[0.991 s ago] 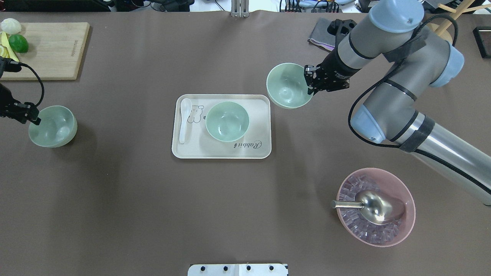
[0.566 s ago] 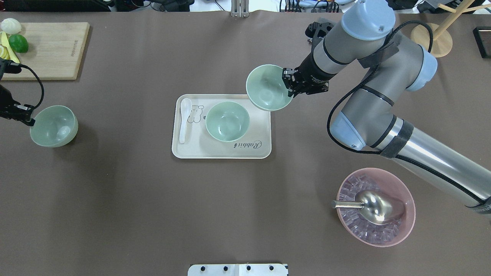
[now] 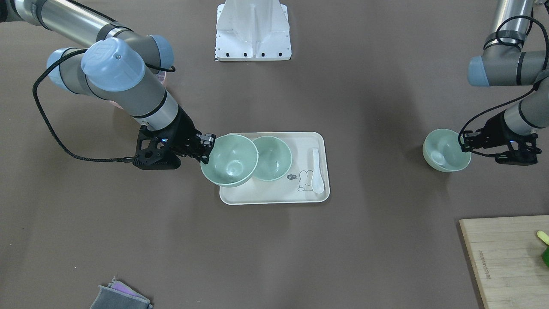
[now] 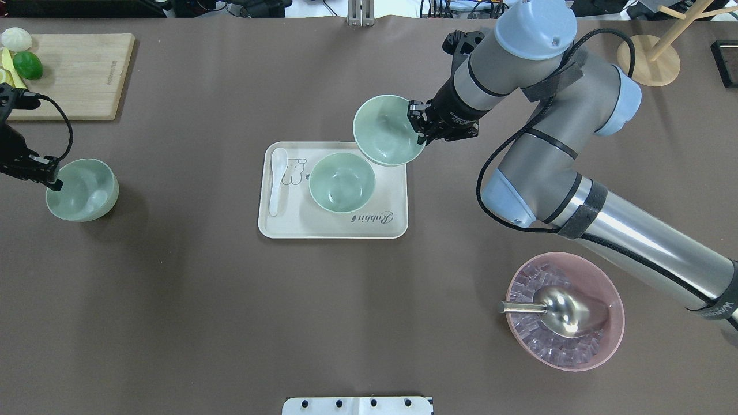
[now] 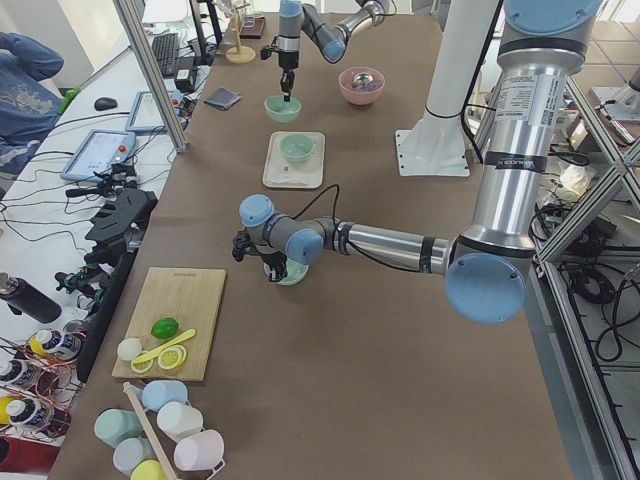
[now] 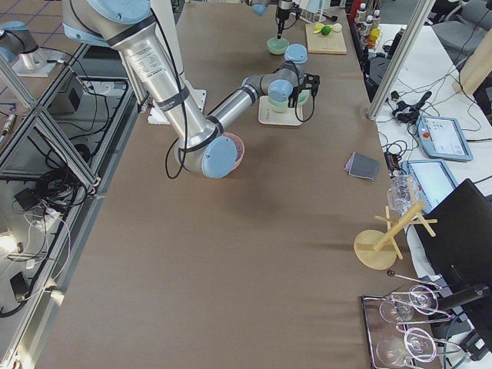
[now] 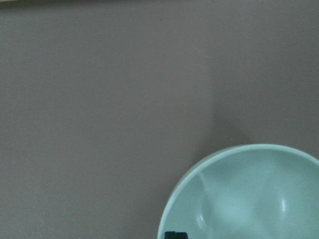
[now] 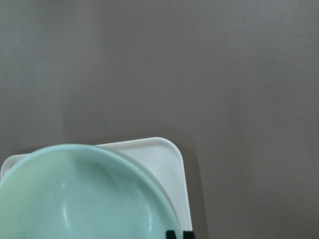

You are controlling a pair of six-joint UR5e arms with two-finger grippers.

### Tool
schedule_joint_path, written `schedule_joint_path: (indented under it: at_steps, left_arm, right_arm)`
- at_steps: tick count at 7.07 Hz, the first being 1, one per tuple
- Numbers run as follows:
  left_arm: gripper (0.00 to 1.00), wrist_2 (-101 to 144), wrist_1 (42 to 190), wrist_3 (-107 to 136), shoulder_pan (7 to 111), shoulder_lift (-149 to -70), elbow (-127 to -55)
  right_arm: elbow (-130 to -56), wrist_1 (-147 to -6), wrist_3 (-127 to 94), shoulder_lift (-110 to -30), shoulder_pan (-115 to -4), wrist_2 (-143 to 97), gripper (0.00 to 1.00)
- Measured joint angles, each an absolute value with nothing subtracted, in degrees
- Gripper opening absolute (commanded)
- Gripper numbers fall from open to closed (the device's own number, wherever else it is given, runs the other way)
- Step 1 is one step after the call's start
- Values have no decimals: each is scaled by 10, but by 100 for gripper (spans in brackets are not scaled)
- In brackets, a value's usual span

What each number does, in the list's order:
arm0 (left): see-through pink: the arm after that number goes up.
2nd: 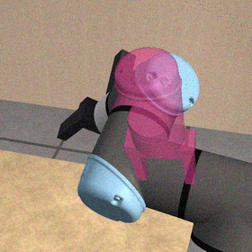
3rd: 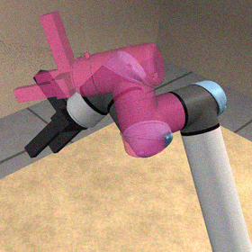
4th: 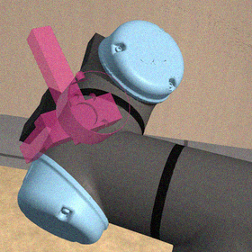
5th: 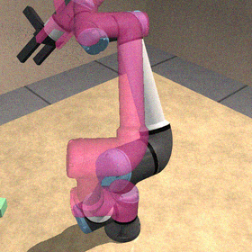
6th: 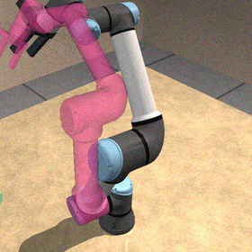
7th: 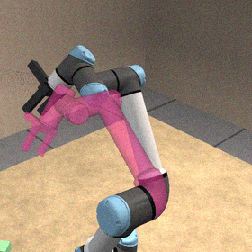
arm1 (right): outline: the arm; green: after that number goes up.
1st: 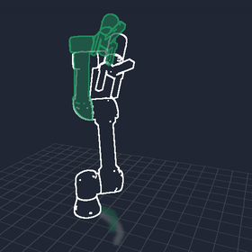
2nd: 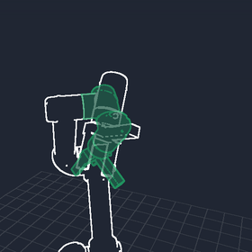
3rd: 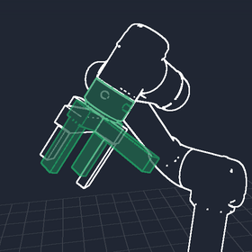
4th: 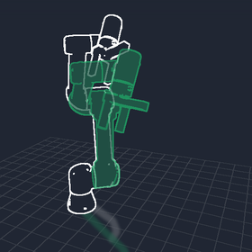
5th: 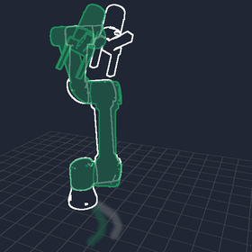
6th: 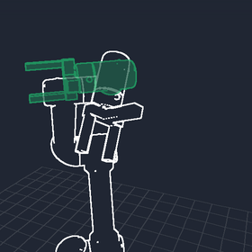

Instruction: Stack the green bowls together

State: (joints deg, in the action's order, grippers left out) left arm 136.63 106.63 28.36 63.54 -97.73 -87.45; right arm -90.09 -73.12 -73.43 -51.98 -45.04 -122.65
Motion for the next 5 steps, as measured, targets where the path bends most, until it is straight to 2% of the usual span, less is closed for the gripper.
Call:
schedule_joint_path:
  at_steps: [1,2,5]
  left_arm:
    - [57,1375,1066,284,636,-979,-875]
    - [68,1377,1066,283,636,-979,-877]
    - [82,1343,1066,276,642,-977,-877]
  right_arm:
    - [-901,-731,-737,-517,-449,-1224,0]
    - [-901,-731,-740,-515,-447,-1222,0]
    - [-902,-731,-748,-511,-417,-1189,0]
